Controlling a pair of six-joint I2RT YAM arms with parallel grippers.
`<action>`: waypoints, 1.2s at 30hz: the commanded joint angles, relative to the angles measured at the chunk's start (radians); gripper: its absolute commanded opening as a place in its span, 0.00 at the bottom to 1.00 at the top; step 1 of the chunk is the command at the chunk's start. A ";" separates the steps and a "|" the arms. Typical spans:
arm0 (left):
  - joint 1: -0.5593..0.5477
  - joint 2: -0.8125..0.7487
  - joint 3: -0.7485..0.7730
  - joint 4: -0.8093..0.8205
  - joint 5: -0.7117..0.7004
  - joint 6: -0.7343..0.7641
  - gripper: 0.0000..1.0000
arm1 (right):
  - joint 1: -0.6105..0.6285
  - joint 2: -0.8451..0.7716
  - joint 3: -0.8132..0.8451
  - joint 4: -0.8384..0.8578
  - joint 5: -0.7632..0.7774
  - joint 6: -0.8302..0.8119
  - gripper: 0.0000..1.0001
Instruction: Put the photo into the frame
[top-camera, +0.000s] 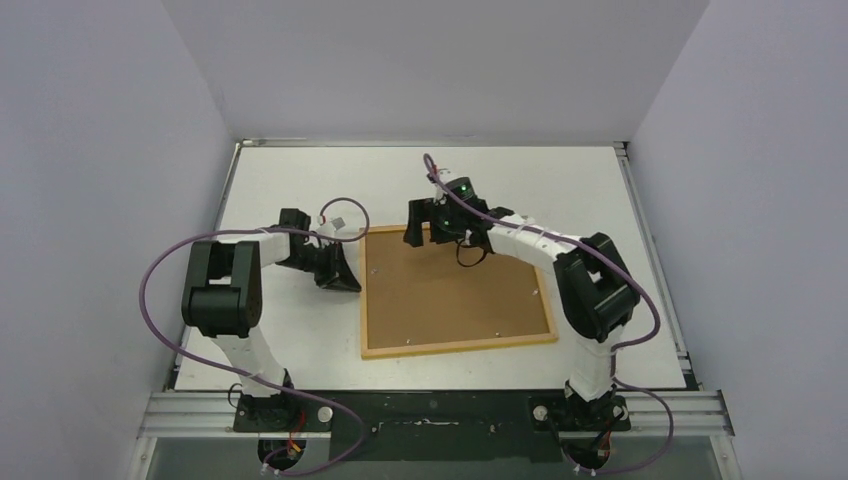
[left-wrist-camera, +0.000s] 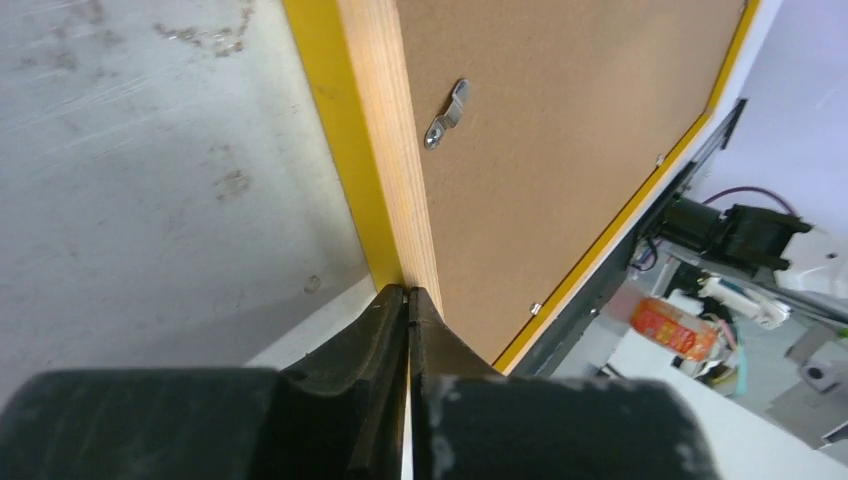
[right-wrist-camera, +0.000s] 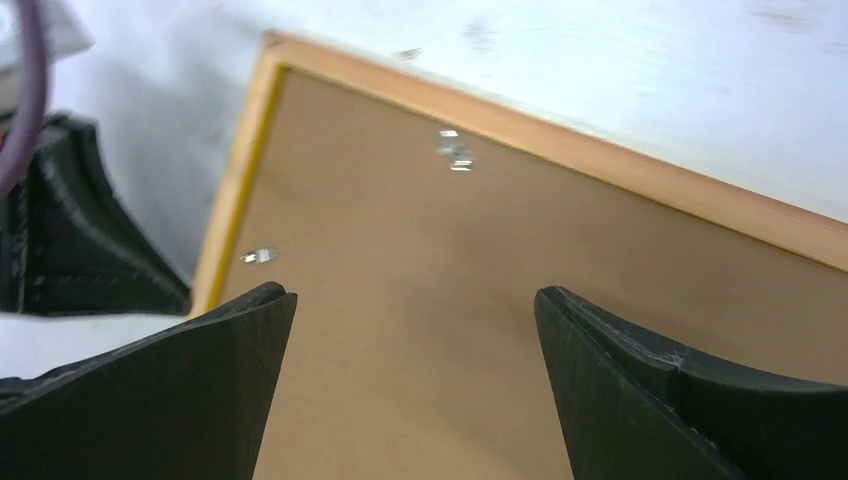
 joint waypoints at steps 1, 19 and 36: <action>0.042 -0.022 0.018 -0.026 0.094 0.017 0.00 | 0.061 0.067 0.083 0.150 -0.203 -0.107 0.94; 0.064 0.217 0.311 0.048 0.101 -0.098 0.18 | 0.165 0.245 0.185 0.256 -0.525 -0.329 0.94; 0.001 0.282 0.383 -0.040 -0.033 -0.057 0.20 | 0.205 0.301 0.185 0.248 -0.501 -0.345 0.93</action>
